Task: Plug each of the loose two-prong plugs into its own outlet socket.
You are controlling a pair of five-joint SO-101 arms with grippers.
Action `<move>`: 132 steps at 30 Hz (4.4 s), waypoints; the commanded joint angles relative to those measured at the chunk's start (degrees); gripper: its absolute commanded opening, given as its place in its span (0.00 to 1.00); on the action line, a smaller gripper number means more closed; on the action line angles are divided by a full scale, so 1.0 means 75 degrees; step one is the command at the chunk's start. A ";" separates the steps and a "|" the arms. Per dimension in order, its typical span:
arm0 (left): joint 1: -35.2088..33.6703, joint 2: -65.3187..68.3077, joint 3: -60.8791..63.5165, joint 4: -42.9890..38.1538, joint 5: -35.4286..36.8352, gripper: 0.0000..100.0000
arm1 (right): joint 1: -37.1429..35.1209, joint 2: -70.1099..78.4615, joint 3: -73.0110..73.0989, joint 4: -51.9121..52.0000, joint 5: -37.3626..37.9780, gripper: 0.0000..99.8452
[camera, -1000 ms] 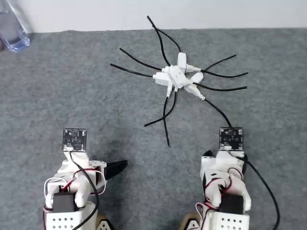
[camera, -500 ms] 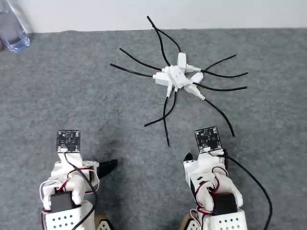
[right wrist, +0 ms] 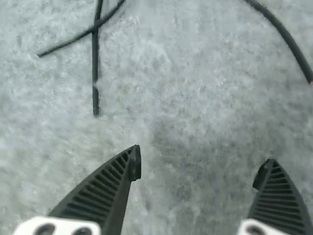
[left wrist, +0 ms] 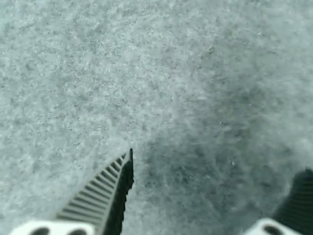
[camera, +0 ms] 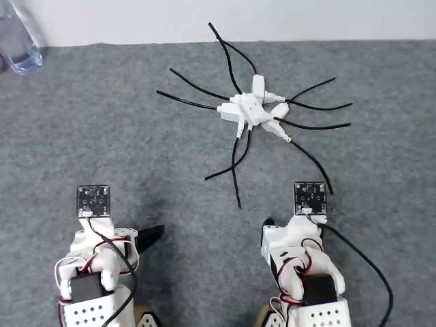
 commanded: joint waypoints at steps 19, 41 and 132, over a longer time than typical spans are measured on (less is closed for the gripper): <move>0.0680 -0.0082 0.0041 -0.0481 0.0352 0.01 | -0.0041 -0.0076 0.0129 0.0451 0.0621 0.01; 0.0445 -0.0082 0.0041 -0.0504 0.0363 0.01 | -0.0029 -0.0064 0.0129 0.0451 0.0656 0.01; 0.0445 -0.0082 0.0041 -0.0504 0.0363 0.01 | -0.0029 -0.0064 0.0129 0.0451 0.0656 0.01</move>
